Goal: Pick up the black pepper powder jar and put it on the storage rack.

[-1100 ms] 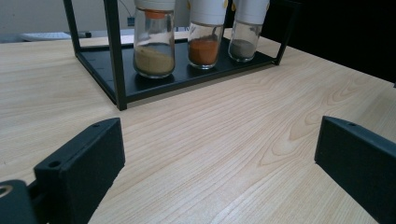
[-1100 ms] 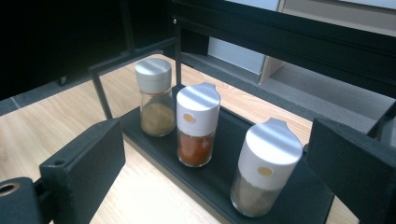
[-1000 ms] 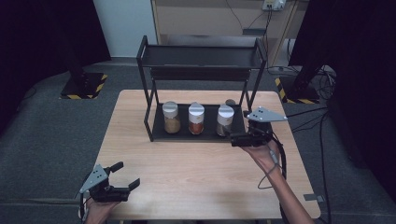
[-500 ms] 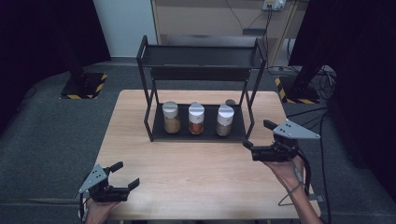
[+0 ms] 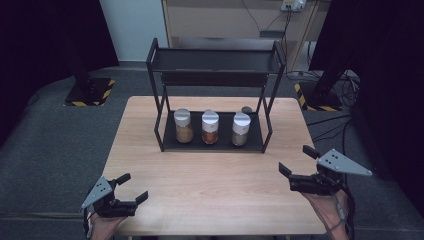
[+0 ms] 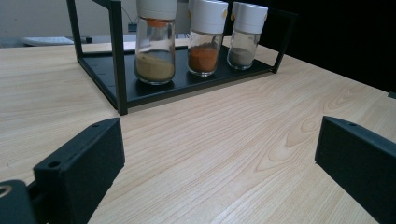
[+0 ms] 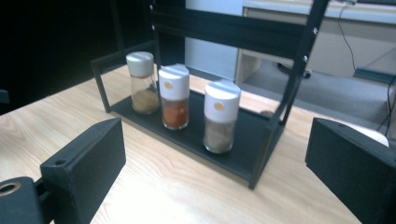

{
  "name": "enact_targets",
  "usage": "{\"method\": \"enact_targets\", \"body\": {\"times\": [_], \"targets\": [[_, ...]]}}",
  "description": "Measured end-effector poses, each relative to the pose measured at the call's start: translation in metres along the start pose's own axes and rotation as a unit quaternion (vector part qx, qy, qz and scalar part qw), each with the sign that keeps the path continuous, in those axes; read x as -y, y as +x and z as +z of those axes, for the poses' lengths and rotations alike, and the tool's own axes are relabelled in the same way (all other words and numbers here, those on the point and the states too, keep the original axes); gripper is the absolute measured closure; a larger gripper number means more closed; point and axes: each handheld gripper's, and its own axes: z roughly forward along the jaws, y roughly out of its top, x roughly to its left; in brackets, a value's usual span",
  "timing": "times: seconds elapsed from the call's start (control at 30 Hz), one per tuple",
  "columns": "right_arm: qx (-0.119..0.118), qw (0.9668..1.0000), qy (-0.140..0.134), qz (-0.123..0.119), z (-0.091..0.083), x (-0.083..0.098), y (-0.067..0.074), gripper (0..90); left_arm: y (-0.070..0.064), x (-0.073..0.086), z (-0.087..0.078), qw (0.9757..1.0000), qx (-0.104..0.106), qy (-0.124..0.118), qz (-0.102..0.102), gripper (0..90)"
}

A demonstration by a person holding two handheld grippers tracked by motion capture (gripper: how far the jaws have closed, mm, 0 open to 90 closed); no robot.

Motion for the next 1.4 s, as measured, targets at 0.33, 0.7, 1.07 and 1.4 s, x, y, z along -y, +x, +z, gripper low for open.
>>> {"method": "enact_targets", "body": {"times": [0.33, 0.7, 1.07, 1.4], "targets": [[0.011, 0.9998, 0.009, 0.016, -0.001, 0.041, 0.001, 5.0, 0.000, 0.000, 0.000, 1.0000, 0.000, 0.000, 0.001, 0.3], [0.012, 0.9997, 0.014, 0.013, 0.009, 0.071, 0.006, 5.6, -0.001, 0.000, 0.000, 1.0000, -0.001, 0.002, 0.002, 0.3], [0.016, 0.9997, 0.017, 0.012, 0.019, 0.088, 0.010, 5.5, -0.001, -0.001, 0.000, 1.0000, 0.000, 0.001, 0.003, 0.3], [0.019, 0.9997, 0.011, 0.009, 0.019, 0.094, 0.010, 5.4, -0.002, -0.001, 0.000, 0.9999, 0.006, -0.003, 0.013, 0.3]]}}
